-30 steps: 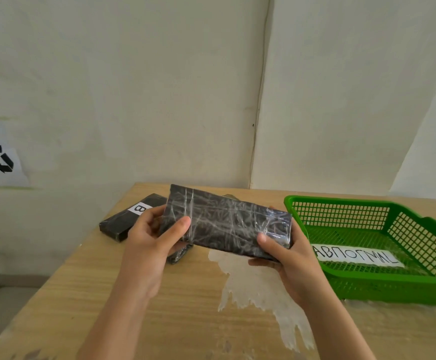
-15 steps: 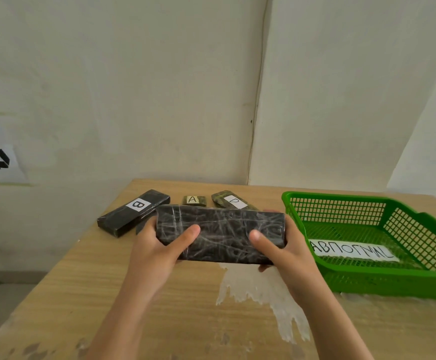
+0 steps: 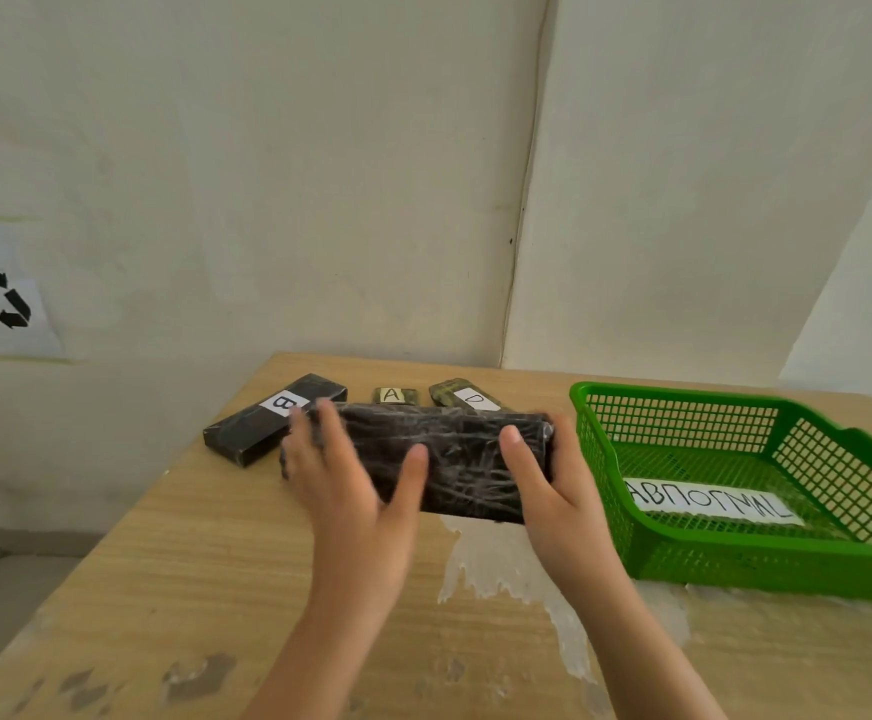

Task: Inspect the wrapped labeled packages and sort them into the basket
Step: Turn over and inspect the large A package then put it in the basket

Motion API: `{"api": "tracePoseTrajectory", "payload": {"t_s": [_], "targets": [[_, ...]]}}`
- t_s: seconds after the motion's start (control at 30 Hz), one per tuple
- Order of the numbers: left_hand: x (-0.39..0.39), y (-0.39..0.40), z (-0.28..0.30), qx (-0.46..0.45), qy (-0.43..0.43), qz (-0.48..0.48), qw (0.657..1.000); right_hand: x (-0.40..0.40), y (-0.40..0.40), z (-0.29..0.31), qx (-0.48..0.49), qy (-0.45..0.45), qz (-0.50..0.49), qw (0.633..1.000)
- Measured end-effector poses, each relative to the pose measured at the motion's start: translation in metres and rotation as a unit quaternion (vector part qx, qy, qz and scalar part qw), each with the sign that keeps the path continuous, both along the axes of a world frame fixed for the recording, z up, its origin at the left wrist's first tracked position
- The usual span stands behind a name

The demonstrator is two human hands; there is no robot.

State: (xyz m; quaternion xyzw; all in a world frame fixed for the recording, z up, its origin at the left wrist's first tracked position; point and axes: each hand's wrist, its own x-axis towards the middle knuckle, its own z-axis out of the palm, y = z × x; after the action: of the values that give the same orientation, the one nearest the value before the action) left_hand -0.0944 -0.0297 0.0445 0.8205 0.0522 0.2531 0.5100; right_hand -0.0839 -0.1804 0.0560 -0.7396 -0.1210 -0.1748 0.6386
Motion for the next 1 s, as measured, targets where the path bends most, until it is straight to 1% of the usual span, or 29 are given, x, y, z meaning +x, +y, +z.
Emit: {"api": "tracePoseTrajectory", "payload": {"t_s": [0.03,0.07,0.13,0.2,0.27,0.3,0.37,0.43,0.47,0.5,0.53,0.57,0.6,0.63,0.67,0.7,0.73,0.8,0.87,0.9,0.93,1.0], "targets": [[-0.004,-0.007,-0.001,0.013,-0.005,-0.025,1.0,-0.002,0.003,-0.001,0.022,-0.001,0.018,1.0],[-0.008,-0.015,-0.001,-0.002,0.001,-0.062,0.998,-0.003,0.007,-0.003,0.038,0.001,0.035,0.999],[-0.01,-0.022,0.0,-0.087,0.015,-0.129,0.988,-0.005,0.013,-0.008,0.049,0.014,0.078,0.996],[-0.008,-0.022,0.001,-0.156,-0.004,-0.179,0.971,-0.005,0.017,-0.012,0.045,0.014,0.105,0.993],[-0.007,-0.021,0.001,-0.196,-0.038,-0.219,0.955,-0.005,0.018,-0.015,0.058,0.009,0.118,0.991],[-0.007,-0.021,0.001,-0.201,-0.054,-0.222,0.952,-0.004,0.018,-0.015,0.06,0.005,0.117,0.991],[-0.006,-0.022,-0.003,-0.199,-0.073,-0.192,0.958,-0.003,0.016,-0.016,0.058,0.004,0.121,0.991],[-0.005,-0.022,-0.007,-0.194,-0.073,-0.161,0.965,-0.001,0.014,-0.018,0.066,0.022,0.129,0.989],[-0.004,-0.021,-0.009,-0.211,-0.066,-0.154,0.963,0.001,0.013,-0.019,0.078,0.036,0.128,0.988],[-0.004,-0.019,-0.011,-0.25,-0.059,-0.152,0.955,0.001,0.012,-0.018,0.088,0.049,0.126,0.987],[-0.003,-0.016,-0.014,-0.309,-0.055,-0.152,0.937,0.002,0.011,-0.019,0.084,0.056,0.115,0.988],[-0.002,-0.01,-0.014,-0.376,-0.052,-0.157,0.912,0.004,0.01,-0.02,0.066,0.056,0.094,0.992],[0.0,-0.003,-0.015,-0.431,-0.055,-0.162,0.886,0.007,0.008,-0.022,0.029,0.053,0.061,0.996],[0.001,0.005,-0.015,-0.468,-0.056,-0.168,0.866,0.01,0.005,-0.024,-0.016,0.058,0.023,0.998],[0.002,0.013,-0.016,-0.486,-0.058,-0.181,0.853,0.013,0.001,-0.025,-0.054,0.066,-0.012,0.996],[0.002,0.019,-0.016,-0.492,-0.061,-0.195,0.846,0.015,-0.001,-0.025,-0.062,0.074,-0.04,0.994],[0.002,0.026,-0.015,-0.493,-0.058,-0.209,0.843,0.017,-0.004,-0.025,-0.053,0.083,-0.055,0.994],[0.004,0.038,-0.016,-0.497,-0.041,-0.242,0.832,0.018,-0.009,-0.02,-0.002,0.106,-0.034,0.994],[0.006,0.045,-0.015,-0.493,-0.016,-0.252,0.833,0.018,-0.012,-0.013,0.067,0.136,0.029,0.988],[0.007,0.047,-0.013,-0.483,-0.004,-0.246,0.84,0.018,-0.013,-0.011,0.092,0.142,0.049,0.984],[0.008,0.049,-0.012,-0.464,0.005,-0.231,0.855,0.018,-0.013,-0.01,0.103,0.139,0.049,0.984],[0.011,0.051,-0.014,-0.417,0.021,-0.179,0.891,0.018,-0.011,-0.013,0.099,0.112,0.017,0.989]]}}
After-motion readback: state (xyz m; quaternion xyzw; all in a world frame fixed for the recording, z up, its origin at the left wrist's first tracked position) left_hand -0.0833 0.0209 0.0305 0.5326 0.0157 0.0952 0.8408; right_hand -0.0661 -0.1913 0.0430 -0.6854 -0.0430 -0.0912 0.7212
